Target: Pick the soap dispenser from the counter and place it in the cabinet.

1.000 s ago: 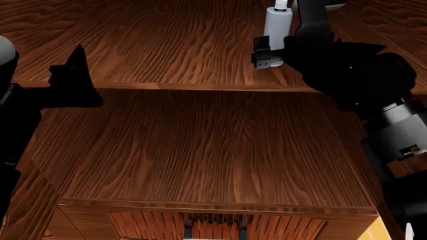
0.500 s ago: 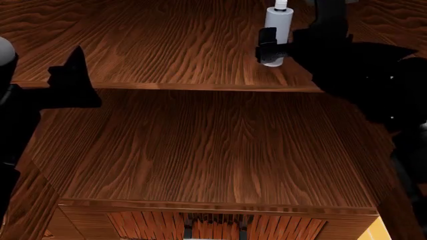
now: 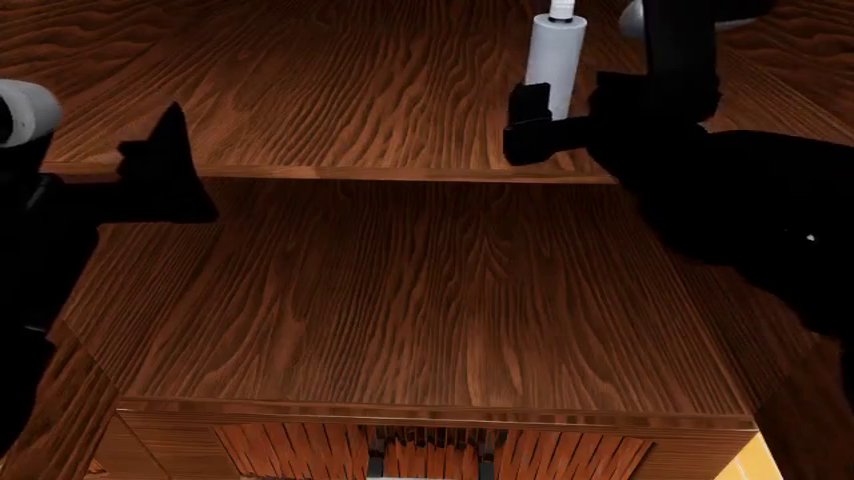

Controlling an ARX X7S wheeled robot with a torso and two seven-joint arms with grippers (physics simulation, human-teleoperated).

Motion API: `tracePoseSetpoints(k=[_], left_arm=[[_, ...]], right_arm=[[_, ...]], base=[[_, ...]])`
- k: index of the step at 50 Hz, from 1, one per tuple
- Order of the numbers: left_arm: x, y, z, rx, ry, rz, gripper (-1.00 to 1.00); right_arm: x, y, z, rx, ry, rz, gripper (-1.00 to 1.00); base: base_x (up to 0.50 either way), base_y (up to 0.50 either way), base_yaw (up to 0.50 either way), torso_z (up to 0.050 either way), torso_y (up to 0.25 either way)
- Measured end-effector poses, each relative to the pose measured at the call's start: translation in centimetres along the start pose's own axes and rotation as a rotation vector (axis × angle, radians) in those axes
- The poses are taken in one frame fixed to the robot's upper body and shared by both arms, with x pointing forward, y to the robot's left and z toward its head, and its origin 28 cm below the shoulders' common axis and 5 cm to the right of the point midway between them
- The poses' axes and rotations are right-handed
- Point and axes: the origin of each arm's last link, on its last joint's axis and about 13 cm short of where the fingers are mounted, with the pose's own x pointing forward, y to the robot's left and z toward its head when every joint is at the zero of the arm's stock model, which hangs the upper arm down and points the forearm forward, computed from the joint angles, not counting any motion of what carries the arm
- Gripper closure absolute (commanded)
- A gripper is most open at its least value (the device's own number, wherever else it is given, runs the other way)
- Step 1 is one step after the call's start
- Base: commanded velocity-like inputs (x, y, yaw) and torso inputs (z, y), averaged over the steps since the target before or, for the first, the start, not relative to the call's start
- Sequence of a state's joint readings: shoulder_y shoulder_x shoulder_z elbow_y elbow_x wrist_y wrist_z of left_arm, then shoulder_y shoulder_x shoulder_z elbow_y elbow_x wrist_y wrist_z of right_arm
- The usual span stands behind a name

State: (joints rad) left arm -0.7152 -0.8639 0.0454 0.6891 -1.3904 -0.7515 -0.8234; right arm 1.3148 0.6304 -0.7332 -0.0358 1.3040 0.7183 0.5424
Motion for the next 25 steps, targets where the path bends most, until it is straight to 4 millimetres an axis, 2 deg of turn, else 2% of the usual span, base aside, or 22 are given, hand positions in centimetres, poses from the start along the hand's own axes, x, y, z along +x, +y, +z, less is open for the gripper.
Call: tracePoseSetpoints(k=[15,25], left_arm=[[-0.2,-0.3,-0.2,0.035,0.009,-0.020,-1.00],[-0.9,-0.7,-0.1,0.058,0.004,-0.044,-1.00]], right_arm=[[-4.1,2.8,1.4,-0.096,-0.098,0.047,-1.00],[-5.9,4.1,2.1,-0.163,-0.168,0.072,-1.00]], base=[[0.00,0.00,0.00,0.000,0.000],[0.00,0.00,0.00,0.000,0.000]])
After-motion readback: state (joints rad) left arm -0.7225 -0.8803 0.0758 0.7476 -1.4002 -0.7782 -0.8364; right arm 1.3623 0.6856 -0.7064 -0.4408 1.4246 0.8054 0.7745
